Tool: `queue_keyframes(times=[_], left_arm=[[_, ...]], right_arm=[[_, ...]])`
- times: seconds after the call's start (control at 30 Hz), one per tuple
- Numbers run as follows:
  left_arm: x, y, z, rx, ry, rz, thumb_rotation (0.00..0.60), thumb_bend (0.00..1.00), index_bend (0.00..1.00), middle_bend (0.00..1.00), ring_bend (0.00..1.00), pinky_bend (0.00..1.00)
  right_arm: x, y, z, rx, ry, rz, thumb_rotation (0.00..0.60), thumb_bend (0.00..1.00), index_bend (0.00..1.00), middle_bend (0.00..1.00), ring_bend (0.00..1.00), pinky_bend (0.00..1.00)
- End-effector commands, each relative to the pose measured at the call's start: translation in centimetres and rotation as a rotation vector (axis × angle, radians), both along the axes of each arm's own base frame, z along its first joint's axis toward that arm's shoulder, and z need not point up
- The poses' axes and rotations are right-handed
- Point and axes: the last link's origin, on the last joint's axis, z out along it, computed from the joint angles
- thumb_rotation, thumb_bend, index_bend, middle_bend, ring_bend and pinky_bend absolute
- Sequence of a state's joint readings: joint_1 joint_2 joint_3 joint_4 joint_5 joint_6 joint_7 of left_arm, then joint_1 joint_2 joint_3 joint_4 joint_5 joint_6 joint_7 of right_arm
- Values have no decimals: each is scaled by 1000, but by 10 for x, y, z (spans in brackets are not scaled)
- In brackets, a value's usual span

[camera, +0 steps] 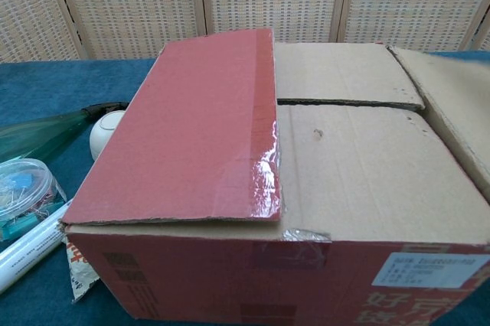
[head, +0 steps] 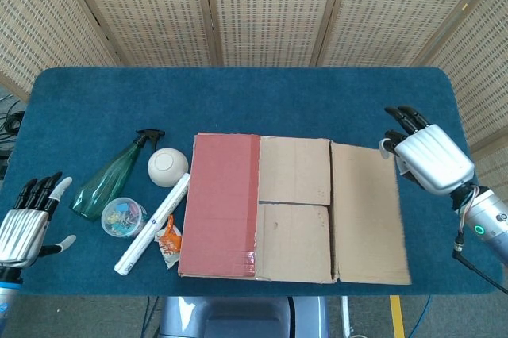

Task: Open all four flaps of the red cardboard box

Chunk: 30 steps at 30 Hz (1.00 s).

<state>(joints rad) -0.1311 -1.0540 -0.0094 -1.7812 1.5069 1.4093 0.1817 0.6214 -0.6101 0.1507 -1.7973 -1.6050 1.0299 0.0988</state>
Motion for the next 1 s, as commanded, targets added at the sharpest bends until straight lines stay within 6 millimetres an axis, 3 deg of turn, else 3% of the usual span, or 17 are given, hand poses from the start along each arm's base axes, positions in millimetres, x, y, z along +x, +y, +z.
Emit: queue_keyframes(times=[0.03, 0.27, 0.5, 0.6, 0.73, 1.0], left_arm=[[1, 0, 0, -2, 2, -3, 600, 45, 6, 0, 48, 2], [5, 3, 1, -11, 13, -28, 600, 45, 6, 0, 48, 2], [13, 10, 9, -26, 33, -82, 600, 46, 9, 0, 48, 2], [18, 15, 11, -31, 43, -112, 600, 44, 11, 0, 48, 2], [27, 24, 12, -44, 38, -159, 600, 43, 11, 0, 48, 2], [68, 45, 11, -154, 47, -338, 600, 53, 11, 0, 47, 2]], right_arm=[[-12, 0, -2, -2, -20, -30, 600, 1000, 503, 453, 82, 90], [-28, 3, -8, -24, -99, -65, 600, 981, 449, 398, 81, 90], [-45, 8, -22, -63, -181, -148, 600, 662, 281, 244, 13, 90], [-53, 11, -29, -77, -205, -193, 600, 605, 241, 204, 0, 90], [-62, 15, -35, -92, -227, -241, 600, 592, 204, 178, 0, 90], [-80, 26, -44, -159, -218, -308, 600, 593, 138, 126, 0, 68]])
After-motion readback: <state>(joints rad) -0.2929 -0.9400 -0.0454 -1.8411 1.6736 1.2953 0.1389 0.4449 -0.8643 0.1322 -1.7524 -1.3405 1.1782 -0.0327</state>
